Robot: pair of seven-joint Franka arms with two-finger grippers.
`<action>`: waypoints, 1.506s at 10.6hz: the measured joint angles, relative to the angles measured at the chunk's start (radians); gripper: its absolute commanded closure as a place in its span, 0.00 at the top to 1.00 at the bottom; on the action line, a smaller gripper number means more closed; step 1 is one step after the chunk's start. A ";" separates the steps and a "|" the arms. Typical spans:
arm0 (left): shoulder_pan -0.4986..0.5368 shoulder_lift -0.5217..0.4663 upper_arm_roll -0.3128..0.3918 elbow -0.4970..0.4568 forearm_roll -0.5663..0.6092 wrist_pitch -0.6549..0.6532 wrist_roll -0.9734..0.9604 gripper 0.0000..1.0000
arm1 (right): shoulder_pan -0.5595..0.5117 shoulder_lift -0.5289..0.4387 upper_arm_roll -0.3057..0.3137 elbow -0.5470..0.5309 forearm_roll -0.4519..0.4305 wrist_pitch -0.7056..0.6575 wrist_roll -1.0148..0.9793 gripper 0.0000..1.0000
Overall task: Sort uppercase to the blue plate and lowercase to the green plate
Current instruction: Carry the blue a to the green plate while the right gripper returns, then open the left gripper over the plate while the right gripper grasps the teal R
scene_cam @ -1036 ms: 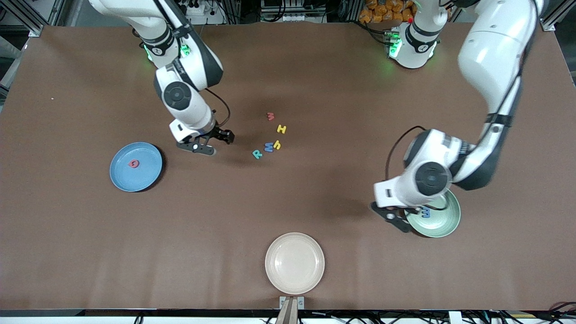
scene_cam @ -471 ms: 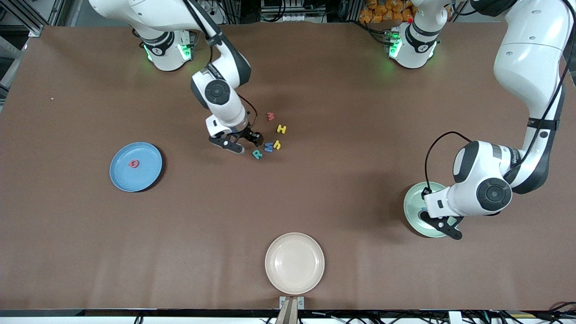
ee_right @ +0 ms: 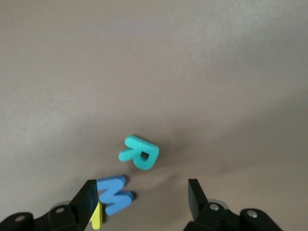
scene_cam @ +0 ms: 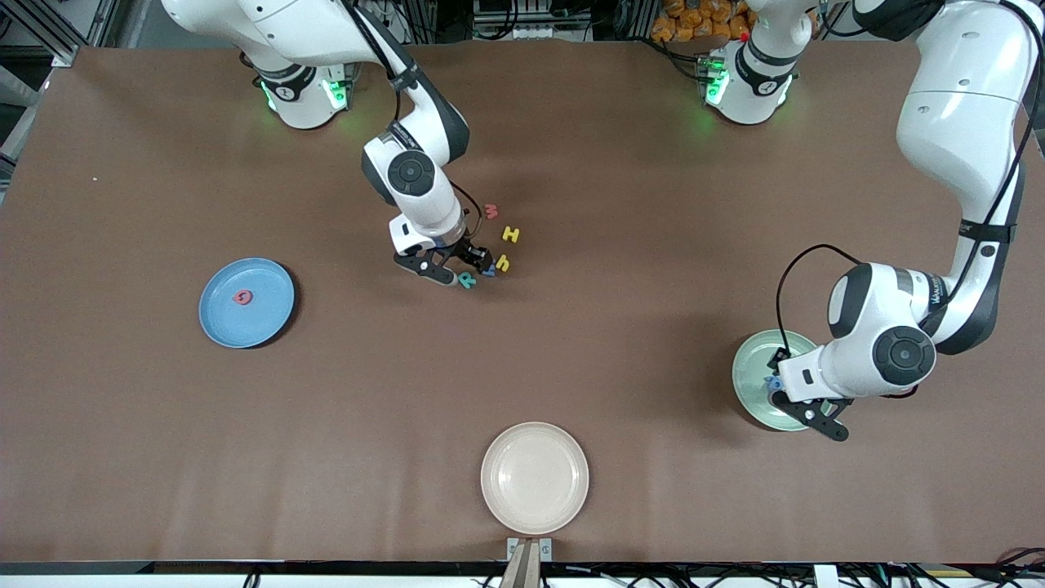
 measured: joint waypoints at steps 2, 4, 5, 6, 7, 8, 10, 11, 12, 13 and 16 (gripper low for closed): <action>-0.037 -0.043 -0.004 0.007 -0.001 -0.006 -0.029 1.00 | 0.021 0.030 -0.028 0.021 -0.019 0.013 0.000 0.84; -0.114 -0.093 -0.007 0.007 -0.012 -0.040 -0.149 1.00 | 0.030 0.046 -0.037 0.030 -0.028 0.019 0.000 0.84; -0.151 -0.102 -0.008 0.006 -0.022 -0.046 -0.212 1.00 | 0.030 0.051 -0.039 0.031 -0.034 0.023 0.000 0.84; -0.181 -0.104 -0.007 0.006 -0.033 -0.047 -0.259 1.00 | 0.031 0.053 -0.041 0.031 -0.048 0.026 0.000 0.83; -0.201 -0.103 -0.008 0.006 -0.067 -0.046 -0.281 1.00 | 0.031 0.057 -0.045 0.031 -0.061 0.027 0.000 0.77; -0.215 -0.101 -0.011 0.006 -0.101 -0.045 -0.284 1.00 | 0.032 0.061 -0.047 0.031 -0.068 0.028 0.000 0.73; -0.253 -0.095 -0.016 0.006 -0.128 -0.042 -0.321 1.00 | 0.043 0.072 -0.048 0.032 -0.069 0.041 0.000 0.68; -0.276 -0.090 -0.018 0.006 -0.130 -0.042 -0.366 1.00 | 0.049 0.077 -0.048 0.032 -0.069 0.050 0.000 0.67; -0.302 -0.084 -0.019 0.006 -0.130 -0.038 -0.413 1.00 | 0.052 0.079 -0.049 0.032 -0.069 0.052 0.000 0.65; -0.326 -0.077 -0.019 0.006 -0.130 -0.032 -0.456 1.00 | 0.052 0.080 -0.049 0.032 -0.069 0.052 0.000 0.64; -0.359 -0.071 -0.019 0.007 -0.130 -0.025 -0.508 1.00 | 0.052 0.080 -0.052 0.032 -0.069 0.052 0.000 0.53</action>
